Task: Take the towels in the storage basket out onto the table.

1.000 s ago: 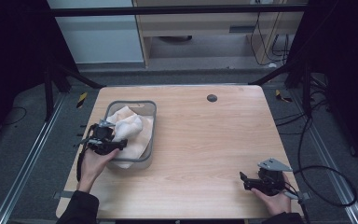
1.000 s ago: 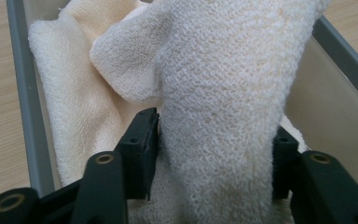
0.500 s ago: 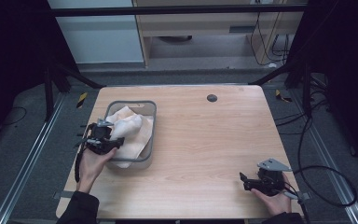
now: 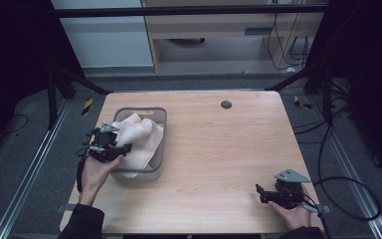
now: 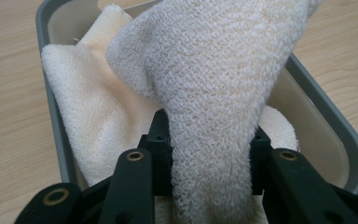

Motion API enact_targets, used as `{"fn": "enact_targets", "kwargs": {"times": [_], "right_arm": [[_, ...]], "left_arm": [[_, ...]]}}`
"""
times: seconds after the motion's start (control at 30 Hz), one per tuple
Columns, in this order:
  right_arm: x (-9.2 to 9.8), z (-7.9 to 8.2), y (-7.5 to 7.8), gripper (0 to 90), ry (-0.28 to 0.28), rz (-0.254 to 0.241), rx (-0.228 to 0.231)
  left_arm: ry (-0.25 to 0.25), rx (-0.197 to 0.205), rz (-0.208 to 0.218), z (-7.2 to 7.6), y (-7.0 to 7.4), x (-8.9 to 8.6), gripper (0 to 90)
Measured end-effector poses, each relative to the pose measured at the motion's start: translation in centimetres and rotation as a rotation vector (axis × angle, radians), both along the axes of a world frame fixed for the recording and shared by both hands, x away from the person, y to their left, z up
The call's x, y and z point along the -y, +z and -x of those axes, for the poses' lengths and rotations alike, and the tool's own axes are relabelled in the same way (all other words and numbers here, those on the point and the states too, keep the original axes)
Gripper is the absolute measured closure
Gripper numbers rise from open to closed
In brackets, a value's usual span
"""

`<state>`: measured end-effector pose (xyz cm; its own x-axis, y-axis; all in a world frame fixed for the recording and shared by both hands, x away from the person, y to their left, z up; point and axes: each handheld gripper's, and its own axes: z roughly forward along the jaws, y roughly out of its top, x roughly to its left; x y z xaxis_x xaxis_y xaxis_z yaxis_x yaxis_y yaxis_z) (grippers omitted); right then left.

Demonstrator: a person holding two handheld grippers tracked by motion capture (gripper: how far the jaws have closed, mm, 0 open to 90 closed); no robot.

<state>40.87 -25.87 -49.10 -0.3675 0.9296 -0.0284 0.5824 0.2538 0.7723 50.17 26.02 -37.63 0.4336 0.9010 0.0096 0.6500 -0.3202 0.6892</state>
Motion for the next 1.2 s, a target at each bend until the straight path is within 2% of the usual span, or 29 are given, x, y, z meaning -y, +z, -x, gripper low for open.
{"fn": "enact_targets", "kwargs": {"times": [0.27, 0.63, 0.73, 0.83, 1.2], "right_arm": [[0.0, 0.0, 0.0, 9.4, 0.003, 0.005, 0.000], [0.0, 0.0, 0.0, 9.4, 0.004, 0.009, 0.002], [0.0, 0.0, -0.1, 9.4, 0.005, 0.010, 0.003], [0.0, 0.0, -0.1, 9.4, 0.005, 0.010, 0.004], [0.0, 0.0, -0.1, 9.4, 0.007, 0.010, 0.002]], "left_arm": [[0.002, 0.021, 0.019, 0.1, 1.4, -0.3, 64.3], [0.004, 0.074, 0.004, 1.0, 5.5, -0.6, 64.8], [-0.001, 0.088, 0.007, 1.2, 6.5, -0.8, 65.1], [-0.009, 0.085, 0.020, 1.5, 7.5, -1.0, 65.4], [-0.034, 0.111, 0.035, 2.1, 9.8, -0.6, 65.7]]}}
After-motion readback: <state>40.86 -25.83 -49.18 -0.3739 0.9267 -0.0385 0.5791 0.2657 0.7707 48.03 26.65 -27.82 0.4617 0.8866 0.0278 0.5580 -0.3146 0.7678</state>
